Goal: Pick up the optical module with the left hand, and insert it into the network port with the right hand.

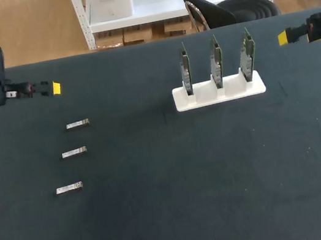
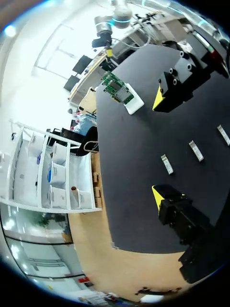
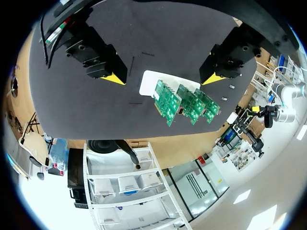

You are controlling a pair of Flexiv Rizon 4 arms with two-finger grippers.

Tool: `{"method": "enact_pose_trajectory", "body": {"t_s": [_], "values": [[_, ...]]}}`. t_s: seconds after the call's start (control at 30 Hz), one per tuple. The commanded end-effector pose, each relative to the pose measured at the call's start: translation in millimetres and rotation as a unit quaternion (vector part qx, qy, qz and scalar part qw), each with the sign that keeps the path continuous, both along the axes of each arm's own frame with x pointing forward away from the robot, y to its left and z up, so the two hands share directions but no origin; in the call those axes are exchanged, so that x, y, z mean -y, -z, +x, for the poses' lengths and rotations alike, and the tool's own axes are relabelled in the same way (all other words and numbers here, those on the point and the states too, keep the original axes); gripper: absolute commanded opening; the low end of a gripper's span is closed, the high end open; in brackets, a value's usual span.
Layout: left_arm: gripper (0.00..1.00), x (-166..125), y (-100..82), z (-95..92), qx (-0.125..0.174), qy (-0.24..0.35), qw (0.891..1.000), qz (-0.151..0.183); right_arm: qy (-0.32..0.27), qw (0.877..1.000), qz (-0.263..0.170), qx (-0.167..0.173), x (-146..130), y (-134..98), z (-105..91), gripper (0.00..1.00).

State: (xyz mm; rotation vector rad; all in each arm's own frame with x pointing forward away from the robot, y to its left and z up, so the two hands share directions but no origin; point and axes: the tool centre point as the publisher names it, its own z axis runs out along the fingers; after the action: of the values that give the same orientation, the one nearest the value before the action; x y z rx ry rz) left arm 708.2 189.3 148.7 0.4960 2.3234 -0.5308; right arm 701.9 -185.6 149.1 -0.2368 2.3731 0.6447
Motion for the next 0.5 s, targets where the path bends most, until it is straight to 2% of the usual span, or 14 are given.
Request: {"method": "enact_pose_trajectory", "body": {"t_s": [0.03,0.07,0.13,0.17,0.2,0.23,0.27,0.33,0.47,0.5], "values": [[1.00,6,10.3,31.0,-0.008,0.091,0.990,0.108,0.003,1.000,-0.003,0.000,-1,-1,-1.9,1.00],[1.00,8,14.9,34.5,-0.012,0.127,0.984,0.126,0.003,1.000,-0.003,0.000,-1,-1,-1.9,1.00],[1.00,7,21.4,42.8,0.004,0.152,0.973,0.172,0.003,1.000,-0.003,0.000,-1,-1,-1.9,1.00],[1.00,7,24.2,45.3,0.004,0.186,0.964,0.188,0.003,1.000,-0.003,0.000,-1,-1,-1.9,1.00],[1.00,6,26.4,47.5,0.018,0.208,0.957,0.200,0.003,1.000,-0.003,0.000,-1,-1,-1.9,1.00],[1.00,6,28.3,49.4,0.021,0.218,0.952,0.215,0.003,1.000,-0.003,0.000,-1,-1,-1.9,1.00],[1.00,5,32.6,52.6,0.018,0.249,0.939,0.235,0.003,1.000,-0.003,0.000,-1,-1,-1.9,1.00],[1.00,4,39.9,55.9,0.030,0.284,0.921,0.266,0.003,1.000,-0.003,0.000,-1,-1,-1.9,1.00],[1.00,-2,59.6,61.0,0.007,0.344,0.884,0.317,0.003,1.000,-0.003,0.000,-1,-1,-1.9,1.00],[1.00,-4,63.6,61.1,0.001,0.358,0.879,0.315,0.003,1.000,-0.003,0.000,-1,-1,-1.9,1.00]]}}
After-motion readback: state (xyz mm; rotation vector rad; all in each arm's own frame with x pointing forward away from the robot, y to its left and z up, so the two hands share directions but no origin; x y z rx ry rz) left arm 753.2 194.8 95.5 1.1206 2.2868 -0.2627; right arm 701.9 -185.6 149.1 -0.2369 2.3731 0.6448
